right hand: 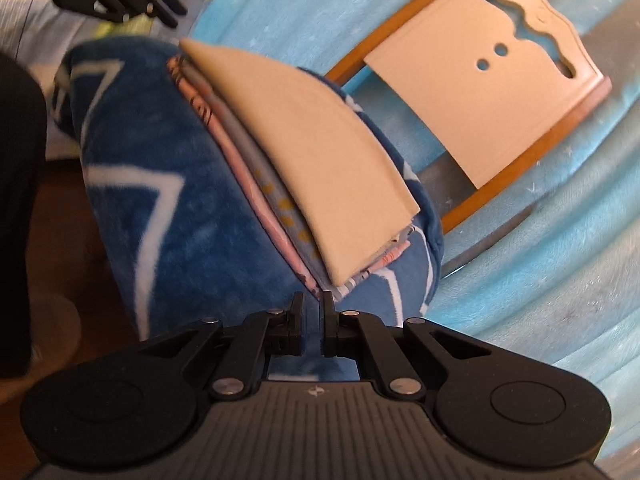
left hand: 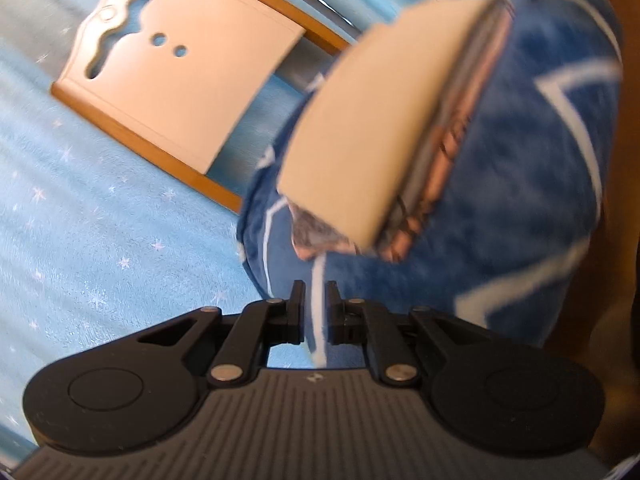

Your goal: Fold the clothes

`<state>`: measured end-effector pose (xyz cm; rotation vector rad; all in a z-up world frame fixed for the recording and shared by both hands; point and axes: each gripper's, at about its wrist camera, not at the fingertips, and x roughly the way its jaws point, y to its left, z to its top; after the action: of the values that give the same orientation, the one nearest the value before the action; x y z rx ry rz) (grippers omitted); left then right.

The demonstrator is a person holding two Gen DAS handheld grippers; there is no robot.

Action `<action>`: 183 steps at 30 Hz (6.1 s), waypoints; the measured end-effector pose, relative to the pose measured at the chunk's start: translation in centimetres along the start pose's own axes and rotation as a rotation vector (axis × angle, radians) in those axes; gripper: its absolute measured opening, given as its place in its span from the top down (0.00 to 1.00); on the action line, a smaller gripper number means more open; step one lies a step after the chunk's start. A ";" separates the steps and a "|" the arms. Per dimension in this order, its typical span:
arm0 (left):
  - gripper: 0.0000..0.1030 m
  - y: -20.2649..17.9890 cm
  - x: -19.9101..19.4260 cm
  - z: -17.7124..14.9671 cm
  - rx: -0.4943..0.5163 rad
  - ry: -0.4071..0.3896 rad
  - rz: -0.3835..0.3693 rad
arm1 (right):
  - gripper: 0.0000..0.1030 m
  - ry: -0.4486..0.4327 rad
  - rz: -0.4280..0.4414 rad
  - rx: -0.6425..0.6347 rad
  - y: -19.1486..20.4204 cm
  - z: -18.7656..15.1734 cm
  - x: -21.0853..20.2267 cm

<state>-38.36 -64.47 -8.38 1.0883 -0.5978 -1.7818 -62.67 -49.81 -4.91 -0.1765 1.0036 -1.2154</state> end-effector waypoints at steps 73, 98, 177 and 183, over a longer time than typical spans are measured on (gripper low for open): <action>0.73 -0.4 -1.0 1.3 -0.787 0.137 -0.254 | 0.56 -0.024 0.127 0.804 -1.7 -0.6 -0.9; 0.03 -0.1 0.9 1.3 -0.857 0.125 -0.238 | 0.02 0.058 0.063 0.856 -1.5 0.4 1.9; 0.00 -0.2 3.2 2.7 -0.859 0.246 -0.220 | 0.00 0.121 -0.011 0.947 -2.5 0.7 4.8; 0.00 -0.3 3.0 2.4 -0.871 0.221 -0.217 | 0.00 0.116 -0.041 0.914 -1.9 1.2 5.0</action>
<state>-41.15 -67.15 -8.69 0.7178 0.4327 -1.7809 -63.20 -55.17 -5.78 0.5955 0.4602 -1.6190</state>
